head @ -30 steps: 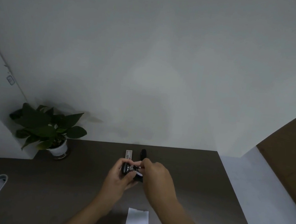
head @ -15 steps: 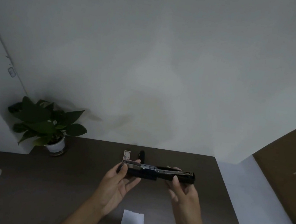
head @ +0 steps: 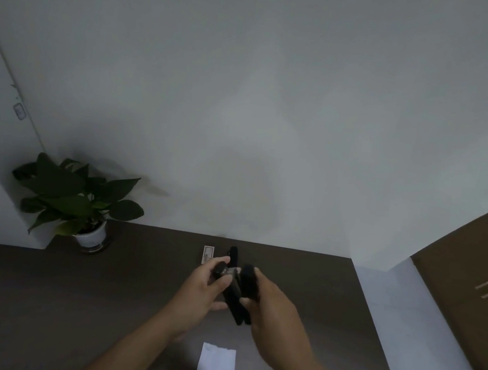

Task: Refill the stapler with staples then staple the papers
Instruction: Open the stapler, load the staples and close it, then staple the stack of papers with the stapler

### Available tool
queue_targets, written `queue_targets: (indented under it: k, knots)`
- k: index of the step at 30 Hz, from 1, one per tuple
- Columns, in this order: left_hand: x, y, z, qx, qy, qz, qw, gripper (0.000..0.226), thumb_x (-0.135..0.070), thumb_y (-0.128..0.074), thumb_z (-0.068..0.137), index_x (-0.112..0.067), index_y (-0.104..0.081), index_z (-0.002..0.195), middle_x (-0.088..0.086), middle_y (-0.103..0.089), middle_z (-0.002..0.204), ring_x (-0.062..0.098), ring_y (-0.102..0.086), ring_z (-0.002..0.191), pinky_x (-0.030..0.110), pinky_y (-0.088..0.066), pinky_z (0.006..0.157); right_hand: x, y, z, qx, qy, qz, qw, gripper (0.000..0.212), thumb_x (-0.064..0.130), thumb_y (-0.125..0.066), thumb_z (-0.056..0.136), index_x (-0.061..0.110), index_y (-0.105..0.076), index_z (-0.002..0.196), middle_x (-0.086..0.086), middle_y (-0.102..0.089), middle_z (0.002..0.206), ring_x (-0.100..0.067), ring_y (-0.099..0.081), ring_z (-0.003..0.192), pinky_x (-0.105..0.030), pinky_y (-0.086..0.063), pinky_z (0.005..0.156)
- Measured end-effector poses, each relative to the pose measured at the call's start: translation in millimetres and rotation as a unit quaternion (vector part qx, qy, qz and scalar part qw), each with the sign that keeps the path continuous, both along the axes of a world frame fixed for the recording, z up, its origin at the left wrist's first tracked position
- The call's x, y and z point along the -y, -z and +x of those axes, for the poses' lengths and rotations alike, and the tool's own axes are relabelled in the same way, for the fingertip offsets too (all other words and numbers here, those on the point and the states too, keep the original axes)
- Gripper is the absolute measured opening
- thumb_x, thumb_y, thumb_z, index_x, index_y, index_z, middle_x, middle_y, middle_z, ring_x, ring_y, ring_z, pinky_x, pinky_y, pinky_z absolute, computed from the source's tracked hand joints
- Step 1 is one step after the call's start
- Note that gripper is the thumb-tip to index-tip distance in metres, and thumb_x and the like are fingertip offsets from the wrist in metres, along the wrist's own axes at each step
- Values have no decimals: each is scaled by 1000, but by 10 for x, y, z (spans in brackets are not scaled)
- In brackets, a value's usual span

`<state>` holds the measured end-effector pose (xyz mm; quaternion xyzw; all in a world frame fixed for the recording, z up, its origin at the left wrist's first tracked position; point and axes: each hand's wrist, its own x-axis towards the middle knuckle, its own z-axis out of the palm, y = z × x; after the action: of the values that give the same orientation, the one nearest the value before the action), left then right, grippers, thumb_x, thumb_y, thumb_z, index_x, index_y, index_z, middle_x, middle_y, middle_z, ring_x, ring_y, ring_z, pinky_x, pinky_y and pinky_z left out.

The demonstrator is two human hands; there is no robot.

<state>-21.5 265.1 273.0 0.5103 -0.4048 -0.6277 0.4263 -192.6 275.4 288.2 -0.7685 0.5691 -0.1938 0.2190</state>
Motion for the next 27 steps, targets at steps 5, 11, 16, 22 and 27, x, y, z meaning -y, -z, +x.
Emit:
queue_targets:
  k: [5,11,16,22,27]
  knots:
    - [-76,59,28,-81,25,84,993,61,-71,-29,90,-32,-55,130,-6,-69,119,15,-65,116,46,-50,109,-19,103,59,-104,-24,6,994,67,29,-49,100,18,-15,156,0,-53,135,-17,-53,117,-28,-48,93]
    - [-75,51,-14,-84,73,109,988,68,-83,-11,79,-47,-54,117,-21,-66,115,-6,-63,105,30,-49,99,-34,247,133,-155,-16,33,987,83,19,-55,95,14,-1,157,-4,-53,132,-20,-54,112,-30,-50,89]
    - [97,157,55,-86,103,119,984,88,-77,-6,89,-26,-36,155,1,-49,153,24,-43,145,47,-35,121,54,376,-2,-96,14,23,995,58,30,-54,98,25,-29,150,2,-61,125,-15,-60,106,-32,-55,84]
    - [97,1240,-56,111,-32,171,978,38,-47,-42,105,-14,-61,106,14,-64,103,28,-62,88,44,-48,85,-10,1123,-461,-166,77,87,979,26,31,-59,94,25,-53,119,0,-63,106,-18,-59,91,-34,-53,73]
    - [-246,2216,-103,361,78,239,898,42,-48,-57,93,-6,-61,95,19,-70,98,37,-69,90,40,-57,84,-261,1859,-916,-261,63,189,945,26,34,-54,97,23,-49,121,-2,-58,117,-22,-55,102,-36,-50,83]
